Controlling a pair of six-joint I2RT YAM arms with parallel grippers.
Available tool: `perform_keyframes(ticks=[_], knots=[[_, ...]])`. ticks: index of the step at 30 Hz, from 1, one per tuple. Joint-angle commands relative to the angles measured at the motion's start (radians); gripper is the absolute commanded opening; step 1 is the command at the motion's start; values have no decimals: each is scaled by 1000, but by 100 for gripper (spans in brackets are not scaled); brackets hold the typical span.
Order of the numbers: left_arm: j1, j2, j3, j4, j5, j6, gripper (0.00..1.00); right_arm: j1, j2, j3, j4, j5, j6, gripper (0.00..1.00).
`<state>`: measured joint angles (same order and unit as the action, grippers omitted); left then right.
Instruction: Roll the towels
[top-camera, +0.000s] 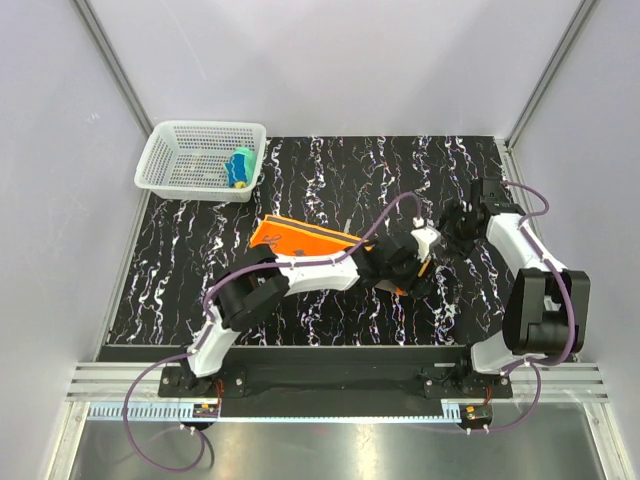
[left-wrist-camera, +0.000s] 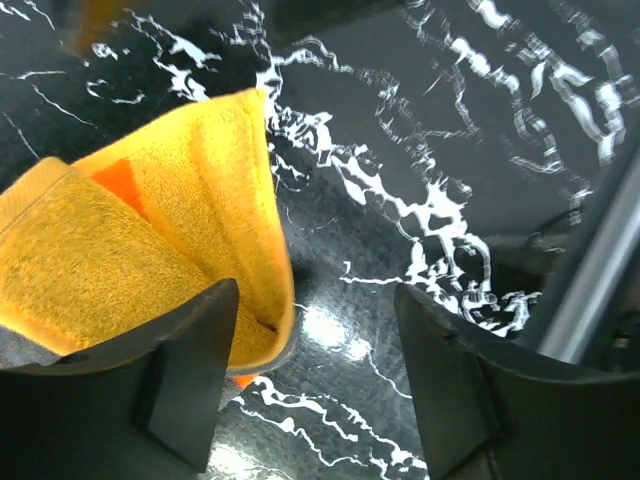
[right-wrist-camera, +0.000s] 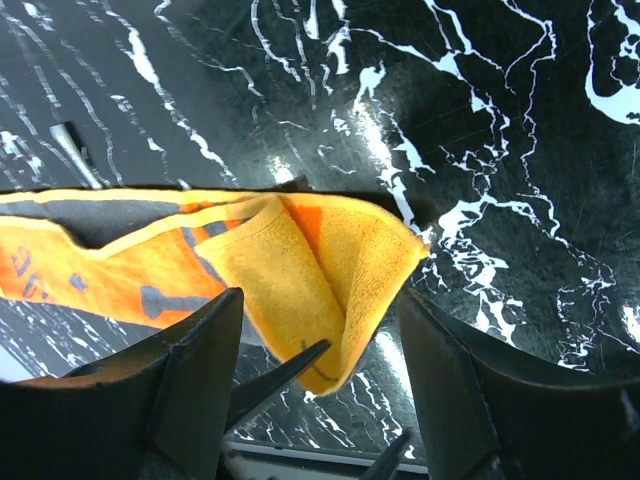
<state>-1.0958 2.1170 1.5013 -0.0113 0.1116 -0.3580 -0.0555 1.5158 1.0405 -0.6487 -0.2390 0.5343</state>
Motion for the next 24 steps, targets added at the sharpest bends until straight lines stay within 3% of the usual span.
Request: perform_keyframes(ticks=[1, 5, 7, 8, 9, 11, 12, 13, 17, 24], knots=[[-47, 38, 89, -65, -110, 99, 70, -9, -71, 3, 21, -25, -26, 70], [-64, 98, 183, -133, -205, 132, 71, -14, -86, 3, 9, -29, -36, 70], [-65, 116, 191, -153, -230, 134, 63, -23, -94, 1, 3, -26, -39, 70], [-65, 116, 185, -154, -243, 126, 56, -27, -100, 0, 1, -26, -43, 70], [-65, 113, 178, -151, -265, 125, 37, -30, -103, -2, 0, -26, -45, 70], [-65, 112, 172, -150, -292, 113, 22, -38, -106, -7, -2, -28, -48, 70], [-64, 107, 166, -153, -312, 111, 8, -40, -106, -10, -2, -28, -50, 70], [-64, 106, 165, -154, -328, 110, 1, -40, -106, -11, 0, -31, -51, 70], [-64, 46, 122, -151, -388, 90, 0, -41, -100, -23, 11, -46, -40, 70], [-33, -156, -122, 8, -444, 27, 0, -40, -100, -48, 49, -75, -11, 69]])
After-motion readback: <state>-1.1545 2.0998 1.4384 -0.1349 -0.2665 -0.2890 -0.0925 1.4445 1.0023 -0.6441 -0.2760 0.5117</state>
